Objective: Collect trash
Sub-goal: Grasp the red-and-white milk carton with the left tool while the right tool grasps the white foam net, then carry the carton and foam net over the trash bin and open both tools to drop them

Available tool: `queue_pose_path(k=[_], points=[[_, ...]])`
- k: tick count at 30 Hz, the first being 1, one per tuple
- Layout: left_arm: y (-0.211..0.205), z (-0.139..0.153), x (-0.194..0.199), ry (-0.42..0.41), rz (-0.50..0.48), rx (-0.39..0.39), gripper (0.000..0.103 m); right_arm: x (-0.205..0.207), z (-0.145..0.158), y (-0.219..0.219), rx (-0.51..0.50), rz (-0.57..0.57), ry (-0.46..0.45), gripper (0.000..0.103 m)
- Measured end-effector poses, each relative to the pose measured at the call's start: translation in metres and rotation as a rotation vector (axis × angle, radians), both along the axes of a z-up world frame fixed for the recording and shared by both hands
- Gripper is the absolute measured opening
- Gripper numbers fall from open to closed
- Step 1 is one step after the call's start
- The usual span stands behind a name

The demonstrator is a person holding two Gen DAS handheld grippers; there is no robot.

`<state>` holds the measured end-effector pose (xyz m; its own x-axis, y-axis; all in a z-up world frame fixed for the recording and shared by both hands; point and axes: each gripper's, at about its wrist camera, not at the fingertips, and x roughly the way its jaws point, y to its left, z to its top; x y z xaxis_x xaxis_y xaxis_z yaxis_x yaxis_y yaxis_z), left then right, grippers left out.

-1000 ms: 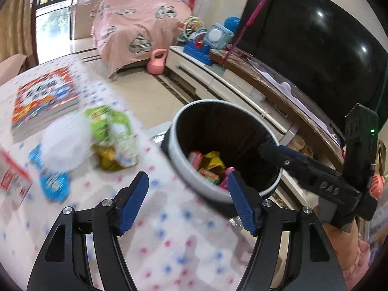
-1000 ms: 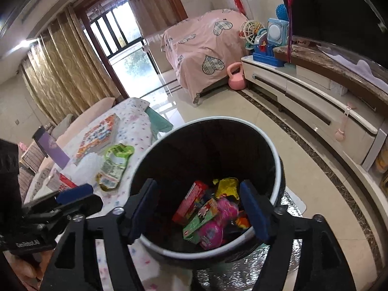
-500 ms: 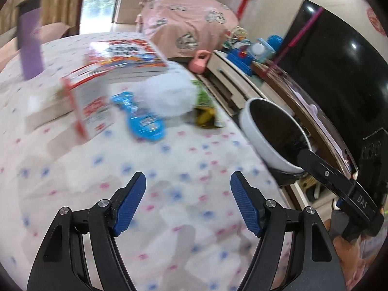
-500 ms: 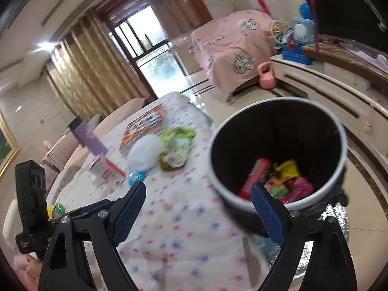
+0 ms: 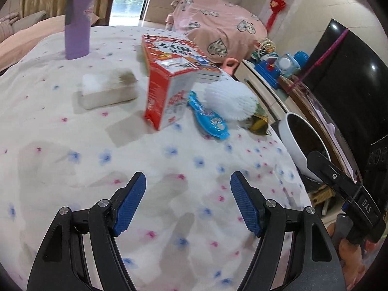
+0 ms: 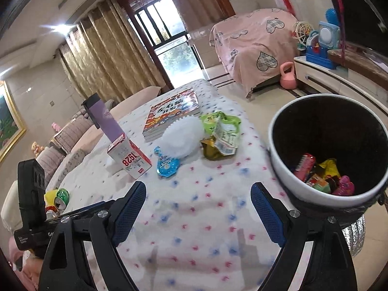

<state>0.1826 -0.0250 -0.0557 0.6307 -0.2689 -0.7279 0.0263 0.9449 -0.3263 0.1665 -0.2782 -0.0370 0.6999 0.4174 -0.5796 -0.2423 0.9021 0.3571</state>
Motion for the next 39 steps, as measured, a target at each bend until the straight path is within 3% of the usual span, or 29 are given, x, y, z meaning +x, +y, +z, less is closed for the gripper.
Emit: queue_pose_path(k=[17,20,26,29,30,31,33,34,39], points=[[0.020,0.011,0.055,-0.029,0.034,0.048,0.078,0.054,0.013,0.035,-0.044,0.065,-0.001,0.085],[0.026,0.011,0.071,-0.028,0.041,0.051,0.079,0.071,0.016,0.040,-0.078,0.051,-0.017,0.077],[0.027,0.003,0.093,-0.021,0.026,0.057,0.078,0.109,-0.001,0.056,-0.116,0.089,0.042,0.060],[0.026,-0.001,0.095,-0.024,0.025,0.067,0.078,0.119,-0.013,0.060,-0.129,0.093,0.062,0.046],[0.026,-0.002,0.095,-0.031,0.025,0.072,0.074,0.122,-0.017,0.062,-0.131,0.097,0.071,0.041],[0.025,-0.002,0.093,-0.038,0.025,0.080,0.056,0.123,-0.018,0.062,-0.127,0.101,0.076,0.034],[0.023,-0.003,0.094,-0.029,0.005,0.090,0.034,0.124,-0.021,0.065,-0.131,0.108,0.078,0.023],[0.022,-0.003,0.093,-0.032,0.002,0.096,0.034,0.122,-0.021,0.065,-0.129,0.113,0.074,0.018],[0.018,0.007,0.077,-0.062,-0.013,0.097,0.033,0.106,-0.010,0.061,-0.095,0.123,0.035,0.015]])
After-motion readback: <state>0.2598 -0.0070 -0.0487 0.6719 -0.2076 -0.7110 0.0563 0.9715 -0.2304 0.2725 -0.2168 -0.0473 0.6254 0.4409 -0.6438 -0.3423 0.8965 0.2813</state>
